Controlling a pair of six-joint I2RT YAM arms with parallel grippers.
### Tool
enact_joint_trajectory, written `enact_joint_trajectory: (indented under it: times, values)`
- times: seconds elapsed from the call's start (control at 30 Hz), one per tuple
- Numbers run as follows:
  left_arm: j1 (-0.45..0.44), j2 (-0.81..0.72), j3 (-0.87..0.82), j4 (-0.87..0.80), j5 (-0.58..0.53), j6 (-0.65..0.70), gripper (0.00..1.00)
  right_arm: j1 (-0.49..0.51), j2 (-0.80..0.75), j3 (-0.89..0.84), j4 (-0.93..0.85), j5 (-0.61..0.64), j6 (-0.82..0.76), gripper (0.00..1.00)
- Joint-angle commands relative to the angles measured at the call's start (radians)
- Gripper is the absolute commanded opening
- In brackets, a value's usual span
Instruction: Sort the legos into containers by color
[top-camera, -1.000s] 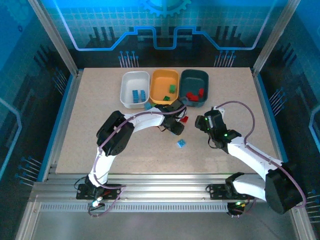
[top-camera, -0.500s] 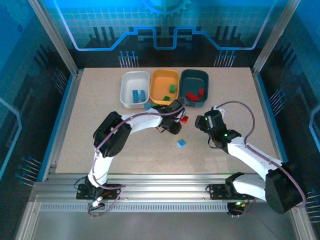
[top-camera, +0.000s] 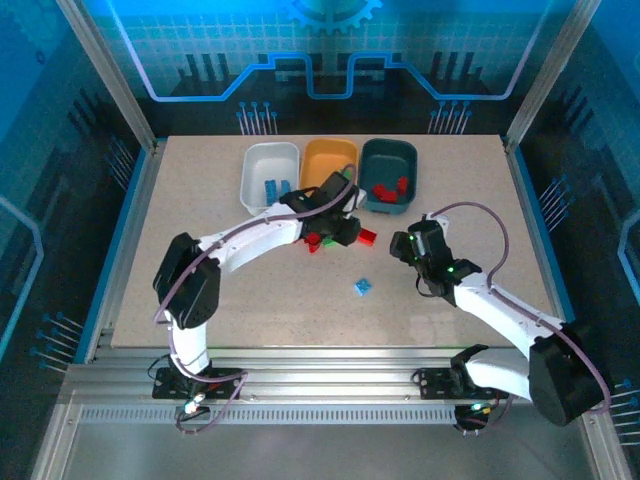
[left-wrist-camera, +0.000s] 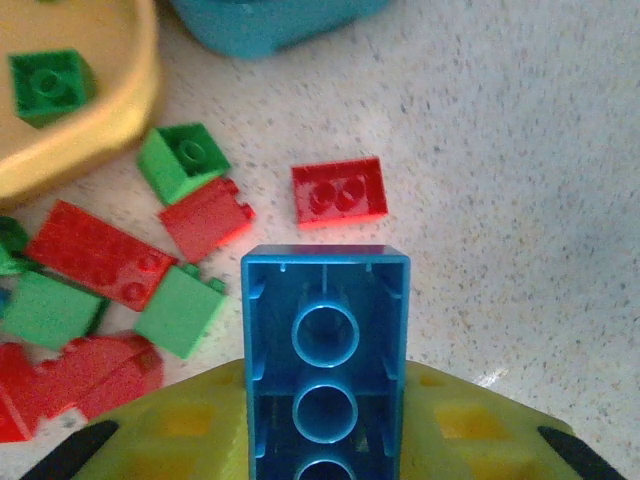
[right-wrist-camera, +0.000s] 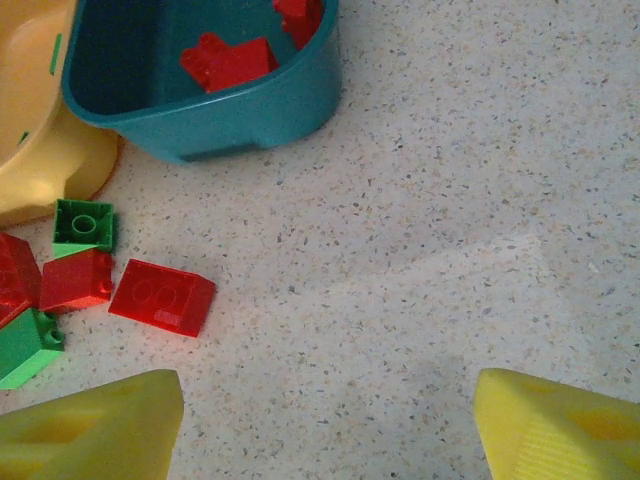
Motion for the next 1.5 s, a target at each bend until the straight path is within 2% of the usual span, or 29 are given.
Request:
enact_joint_trajectory:
  times: [0.0,0.2,0.43,0.6,0.7,0.83,0.9,0.97,1.03,1.17,1.23,1.3,1.47]
  values:
    - [0.051,-0.067,0.055,-0.067,-0.013,-0.008,0.21,-0.012,0.005,0.008,0.013,-0.009,0.012,0.78]
    - [0.221,-0.043,0.141,-0.104,0.044,-0.057,0.22,-0.012,0.003,0.008,0.015,-0.015,0.012,0.78]
    - [0.413,0.150,0.341,-0.178,0.022,-0.129,0.25,-0.011,0.005,0.013,0.009,-0.020,0.007,0.78]
    - [0.492,0.329,0.481,-0.238,0.041,-0.185,0.27,-0.012,0.004,0.015,0.009,-0.023,0.000,0.78]
    - [0.509,0.390,0.536,-0.239,0.052,-0.178,0.30,-0.011,0.020,0.024,0.009,-0.036,-0.006,0.78]
    - [0.509,0.431,0.598,-0.236,0.071,-0.161,0.41,-0.011,0.046,0.035,0.011,-0.058,-0.010,0.78]
    - [0.510,0.447,0.627,-0.251,0.078,-0.162,0.57,-0.011,0.055,0.040,0.012,-0.065,-0.013,0.78]
    - [0.509,0.442,0.634,-0.251,0.094,-0.165,0.67,-0.011,0.062,0.042,0.014,-0.066,-0.017,0.78]
    - [0.509,0.412,0.631,-0.244,0.096,-0.169,0.79,-0.009,0.069,0.043,0.015,-0.071,-0.021,0.79]
    - [0.509,0.304,0.578,-0.221,0.095,-0.184,0.91,0.004,0.102,0.068,0.027,-0.109,-0.073,0.79]
    - [0.509,0.192,0.485,-0.191,0.086,-0.225,0.99,0.029,0.160,0.121,-0.005,-0.127,-0.113,0.79]
    - [0.512,0.054,0.332,-0.127,0.081,-0.284,0.99,0.066,0.220,0.171,-0.029,-0.144,-0.152,0.79]
    - [0.518,-0.362,-0.231,0.132,0.124,-0.463,0.99,0.143,0.344,0.267,-0.097,-0.199,-0.215,0.80]
